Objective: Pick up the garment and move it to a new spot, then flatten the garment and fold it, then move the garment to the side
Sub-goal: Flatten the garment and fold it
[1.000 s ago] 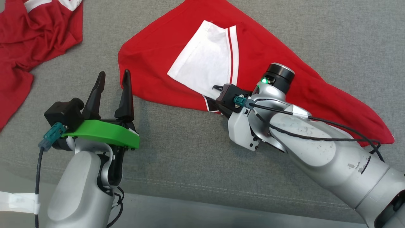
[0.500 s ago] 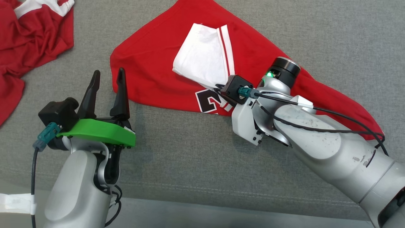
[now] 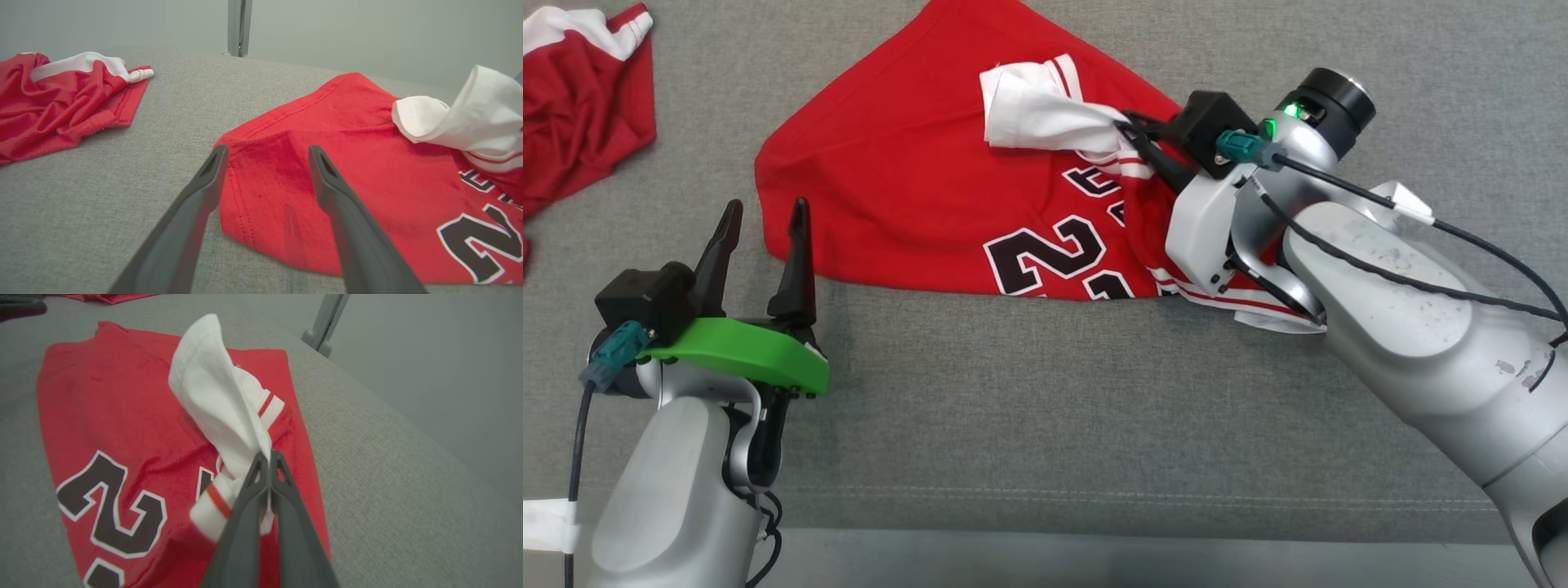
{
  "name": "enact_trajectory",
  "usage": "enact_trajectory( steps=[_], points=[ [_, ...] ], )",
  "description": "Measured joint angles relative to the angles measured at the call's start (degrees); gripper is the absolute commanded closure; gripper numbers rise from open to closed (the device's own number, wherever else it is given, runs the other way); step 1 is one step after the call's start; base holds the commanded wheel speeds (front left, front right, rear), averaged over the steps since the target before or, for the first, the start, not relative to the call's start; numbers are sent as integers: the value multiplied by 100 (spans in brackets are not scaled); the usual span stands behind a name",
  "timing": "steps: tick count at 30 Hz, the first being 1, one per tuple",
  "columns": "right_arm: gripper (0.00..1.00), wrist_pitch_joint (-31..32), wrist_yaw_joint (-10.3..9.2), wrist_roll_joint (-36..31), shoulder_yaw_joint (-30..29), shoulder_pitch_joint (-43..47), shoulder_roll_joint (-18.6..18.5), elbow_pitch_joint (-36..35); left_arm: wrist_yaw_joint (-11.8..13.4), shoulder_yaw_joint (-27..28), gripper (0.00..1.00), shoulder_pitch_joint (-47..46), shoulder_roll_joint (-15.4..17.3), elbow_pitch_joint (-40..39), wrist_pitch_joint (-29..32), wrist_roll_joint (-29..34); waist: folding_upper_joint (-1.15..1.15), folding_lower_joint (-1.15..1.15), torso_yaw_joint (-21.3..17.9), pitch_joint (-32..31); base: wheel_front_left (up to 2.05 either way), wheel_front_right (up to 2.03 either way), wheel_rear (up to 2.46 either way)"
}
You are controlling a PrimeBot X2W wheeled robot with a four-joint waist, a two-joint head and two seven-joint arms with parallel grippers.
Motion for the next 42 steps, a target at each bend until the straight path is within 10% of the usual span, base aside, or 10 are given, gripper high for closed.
enact_trajectory(
  steps=[18,42],
  points=[
    [100,-582,-846,425,-837,859,-582,-716,-149,-83,0,-171,322,416,27,82,0,0,-685,5,0,0,0],
    [100,-825,-1060,615,-1357,2080,-1067,-1730,-238,-154,0,-618,628,743,389,77,0,0,-1277,-105,0,0,0]
  ],
)
